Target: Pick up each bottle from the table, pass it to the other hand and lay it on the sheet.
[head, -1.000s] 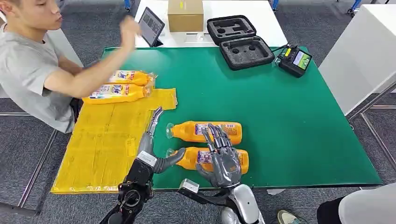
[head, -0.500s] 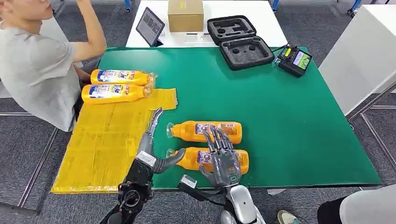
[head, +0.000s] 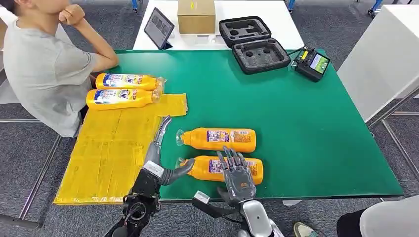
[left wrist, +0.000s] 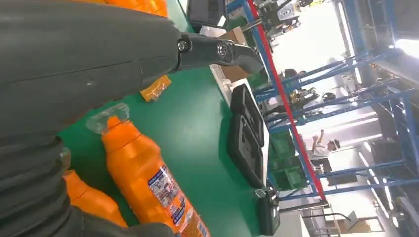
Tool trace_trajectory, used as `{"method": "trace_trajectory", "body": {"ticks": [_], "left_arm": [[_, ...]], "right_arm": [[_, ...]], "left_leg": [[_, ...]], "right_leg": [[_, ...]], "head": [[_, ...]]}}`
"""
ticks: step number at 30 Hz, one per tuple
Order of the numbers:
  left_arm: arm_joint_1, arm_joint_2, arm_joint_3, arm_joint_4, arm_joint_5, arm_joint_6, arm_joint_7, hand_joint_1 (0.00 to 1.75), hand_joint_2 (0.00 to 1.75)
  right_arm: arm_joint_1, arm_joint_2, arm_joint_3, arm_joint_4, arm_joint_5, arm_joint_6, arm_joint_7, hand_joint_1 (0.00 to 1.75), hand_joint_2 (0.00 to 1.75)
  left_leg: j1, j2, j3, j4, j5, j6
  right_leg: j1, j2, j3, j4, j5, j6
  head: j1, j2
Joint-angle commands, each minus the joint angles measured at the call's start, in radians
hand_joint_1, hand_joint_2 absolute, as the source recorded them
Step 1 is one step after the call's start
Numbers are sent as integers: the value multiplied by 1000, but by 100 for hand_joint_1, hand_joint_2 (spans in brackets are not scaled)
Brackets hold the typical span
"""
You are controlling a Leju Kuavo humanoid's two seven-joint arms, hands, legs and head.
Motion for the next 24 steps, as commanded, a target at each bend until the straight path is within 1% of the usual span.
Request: {"method": "trace_trajectory", "body": {"ticks": [1, 8, 11, 12, 13, 15, 16, 17, 18, 19, 20, 24], "left_arm": [[-8, 22, -13, 12, -7, -1, 15, 0, 175], [-8, 22, -13, 12, -7, -1, 15, 0, 175], [-9, 18, -12, 18, -14, -4, 19, 0, 175], [-11, 16, -13, 20, -16, -4, 20, 0, 175], [-18, 12, -16, 30, -19, -9, 23, 0, 175], [-26, 9, -19, 38, -20, -12, 24, 0, 175], [-31, 8, -20, 41, -22, -14, 26, 0, 175], [-34, 8, -20, 43, -23, -14, 27, 0, 175], [-34, 8, -20, 43, -23, -14, 27, 0, 175], [-34, 8, -20, 43, -23, -14, 27, 0, 175], [-34, 8, -20, 43, -23, -14, 27, 0, 175], [-34, 8, -20, 43, -23, -14, 27, 0, 175]], "right_arm": [[1, -30, 23, 0, 64, 30, 65, 0, 175], [1, -30, 23, 0, 64, 30, 65, 0, 175], [0, -44, 26, -9, 88, 19, 117, 0, 175], [1, -43, 25, -10, 88, 17, 121, 0, 175], [1, -57, 43, -15, 88, 21, 147, 0, 175], [8, -46, 32, -19, 88, 25, 142, 0, 175], [7, -54, 38, -18, 88, 31, 156, 0, 175], [6, -54, 37, -16, 88, 33, 160, 0, 175], [6, -54, 37, -16, 88, 33, 160, 0, 175], [6, -54, 37, -16, 88, 33, 160, 0, 175], [6, -54, 37, -16, 88, 33, 160, 0, 175], [6, -54, 37, -16, 88, 33, 160, 0, 175]], "left_leg": [[1, -1, 4, 0, -1, -2], [1, 0, 3, -1, -1, -1], [1, -1, 6, 0, -3, -2], [1, -1, 4, -1, -2, -1], [0, -1, 3, -1, -1, -1], [1, -1, 5, -1, -2, -2], [0, -1, 2, 0, -1, -1], [1, -1, 4, 0, -2, -1], [1, -1, 3, 0, -1, -1], [1, -2, 5, 0, -2, -2], [0, -2, 3, 0, -1, -1], [1, -2, 5, 0, -2, -2]], "right_leg": [[1, 0, 4, 0, -1, -1], [0, 1, 3, -1, -1, -1], [1, 1, 6, 0, -2, -2], [1, 1, 4, -1, -1, -1], [0, 0, 3, -1, -1, -1], [1, 0, 5, -1, -2, -1], [0, 0, 2, -1, -1, -1], [1, 0, 4, -1, -1, -1], [0, 0, 3, -1, -1, -1], [1, 0, 5, 0, -2, -2], [0, -1, 3, -1, -1, -1], [1, 0, 5, 0, -2, -1]], "head": [[0, 0], [0, 0], [0, 0], [0, 0], [0, 0], [0, 0], [0, 0], [0, 0], [0, 0], [0, 0], [0, 0], [0, 0]]}}
